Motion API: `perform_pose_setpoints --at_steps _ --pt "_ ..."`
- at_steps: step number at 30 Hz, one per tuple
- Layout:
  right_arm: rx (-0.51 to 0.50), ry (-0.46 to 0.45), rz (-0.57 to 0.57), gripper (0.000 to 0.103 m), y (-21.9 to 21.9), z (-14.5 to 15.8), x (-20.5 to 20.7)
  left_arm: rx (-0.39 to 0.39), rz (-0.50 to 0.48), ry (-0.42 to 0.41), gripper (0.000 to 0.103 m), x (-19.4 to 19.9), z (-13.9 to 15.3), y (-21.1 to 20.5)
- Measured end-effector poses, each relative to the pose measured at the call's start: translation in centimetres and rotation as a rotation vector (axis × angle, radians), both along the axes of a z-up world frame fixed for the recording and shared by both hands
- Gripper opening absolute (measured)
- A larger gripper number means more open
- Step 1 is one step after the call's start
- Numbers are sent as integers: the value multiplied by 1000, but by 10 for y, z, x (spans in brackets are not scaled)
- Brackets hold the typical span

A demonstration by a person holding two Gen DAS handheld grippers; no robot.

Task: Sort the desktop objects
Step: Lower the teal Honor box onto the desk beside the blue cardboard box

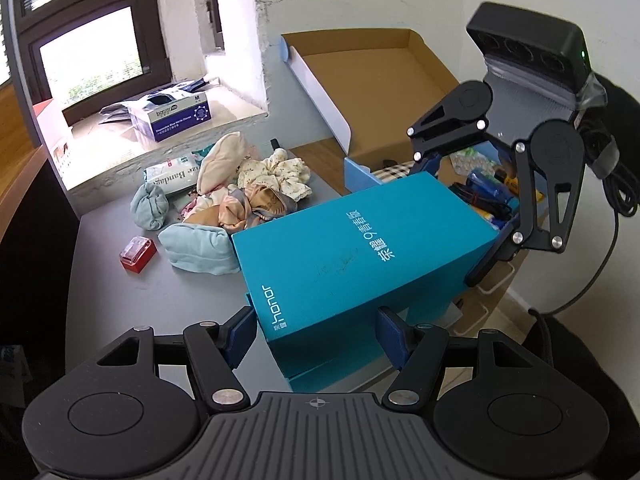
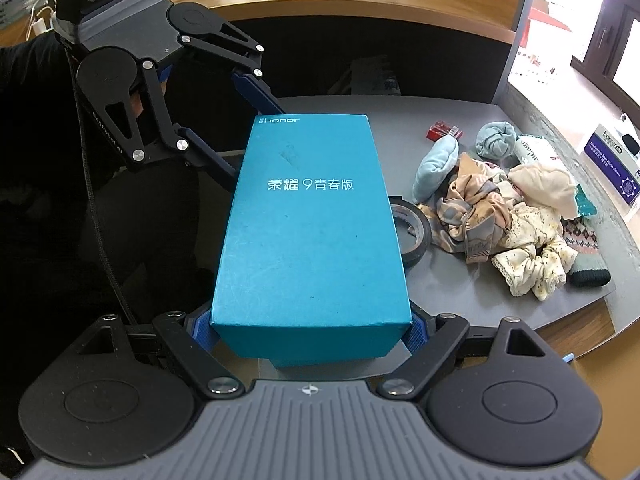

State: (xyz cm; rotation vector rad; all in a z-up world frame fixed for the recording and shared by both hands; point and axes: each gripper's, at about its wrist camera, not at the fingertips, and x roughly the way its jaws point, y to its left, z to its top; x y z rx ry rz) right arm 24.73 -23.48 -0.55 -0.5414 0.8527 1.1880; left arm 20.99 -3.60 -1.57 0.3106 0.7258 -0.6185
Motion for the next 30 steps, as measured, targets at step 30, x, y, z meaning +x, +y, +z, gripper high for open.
perform_pose_setpoints --at_steps 30 --pt "-9 45 87 90 1 -20 20 31 36 12 68 -5 -8 -5"
